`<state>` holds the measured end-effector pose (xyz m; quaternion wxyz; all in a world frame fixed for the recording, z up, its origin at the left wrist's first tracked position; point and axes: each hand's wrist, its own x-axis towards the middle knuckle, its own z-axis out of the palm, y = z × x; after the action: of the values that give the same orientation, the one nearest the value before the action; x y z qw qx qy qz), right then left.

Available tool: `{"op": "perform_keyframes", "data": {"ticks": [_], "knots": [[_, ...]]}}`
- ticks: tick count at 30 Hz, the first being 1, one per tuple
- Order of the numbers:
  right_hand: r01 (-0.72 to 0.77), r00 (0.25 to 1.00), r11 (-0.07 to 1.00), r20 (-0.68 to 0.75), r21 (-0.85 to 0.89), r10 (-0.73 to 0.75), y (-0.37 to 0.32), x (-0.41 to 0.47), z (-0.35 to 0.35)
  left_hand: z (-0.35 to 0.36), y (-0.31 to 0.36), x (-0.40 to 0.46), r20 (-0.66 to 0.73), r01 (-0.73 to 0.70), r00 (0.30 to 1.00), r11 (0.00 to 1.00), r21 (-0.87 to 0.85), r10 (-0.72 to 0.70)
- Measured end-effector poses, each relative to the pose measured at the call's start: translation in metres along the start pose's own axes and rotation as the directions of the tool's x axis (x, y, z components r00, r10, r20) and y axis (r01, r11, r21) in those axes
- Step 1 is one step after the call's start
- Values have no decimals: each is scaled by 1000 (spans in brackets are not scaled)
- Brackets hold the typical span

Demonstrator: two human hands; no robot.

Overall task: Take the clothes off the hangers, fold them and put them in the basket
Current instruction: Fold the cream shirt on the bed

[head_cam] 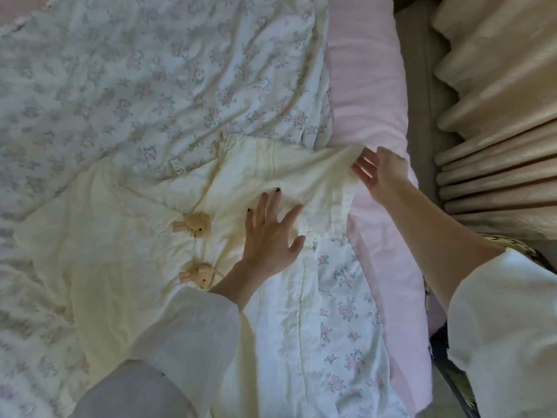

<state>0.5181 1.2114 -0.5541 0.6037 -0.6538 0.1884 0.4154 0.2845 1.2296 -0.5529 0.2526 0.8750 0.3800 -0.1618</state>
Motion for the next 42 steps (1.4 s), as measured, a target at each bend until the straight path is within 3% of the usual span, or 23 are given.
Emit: {"op": "perform_keyframes", "data": {"ticks": [4,9,12,14,18,21,23,25,27,29,33,36,37,39,41,42], "knots": [[46,999,934,22,-355,-41,17,-10,-12,6,7,0,172,-46,985,996,77,32],[129,977,809,212,-573,-6,76,-50,-29,20,-2,-18,106,-42,993,999,5,42],[286,940,553,340,-783,-4,104,-63,-34,27,-12,-36,82,-16,996,1000,5,16],[299,953,405,291,-864,-82,112,-63,-40,30,-18,-47,74,-3,997,1000,-9,3],[94,972,549,-44,-830,-232,107,-65,-57,34,-31,-72,24,65,998,993,-95,-63],[151,967,514,18,-844,-254,112,-79,-64,33,-42,-95,-37,141,988,971,-194,-151],[192,973,567,79,-801,-218,120,-93,-59,34,-51,-111,-53,199,974,949,-245,-218],[89,995,750,27,-655,-95,124,-100,-50,34,-60,-122,-70,239,961,932,-274,-267],[-194,981,917,-85,-348,176,122,-105,-35,30,-70,-130,-106,241,956,940,-242,-273],[-381,923,919,-98,-103,372,120,-107,-23,25,-78,-131,-109,232,961,956,-180,-254],[-400,913,915,-110,-45,394,115,-103,-7,16,-80,-120,81,223,973,967,-126,-214],[-331,930,944,-171,-10,324,102,-105,7,13,-79,-113,183,212,965,968,-132,-187],[-249,949,968,-205,-32,238,99,-106,12,13,-79,-111,188,212,965,965,-156,-182],[68,970,969,-214,-236,-120,96,-110,25,10,-77,-106,150,248,966,924,-292,-212],[445,879,773,53,-452,-475,100,-120,40,4,-81,-100,68,322,938,786,-528,-339],[586,804,651,249,-482,-540,107,-129,48,-1,-84,-97,57,358,905,681,-639,-422]]}}
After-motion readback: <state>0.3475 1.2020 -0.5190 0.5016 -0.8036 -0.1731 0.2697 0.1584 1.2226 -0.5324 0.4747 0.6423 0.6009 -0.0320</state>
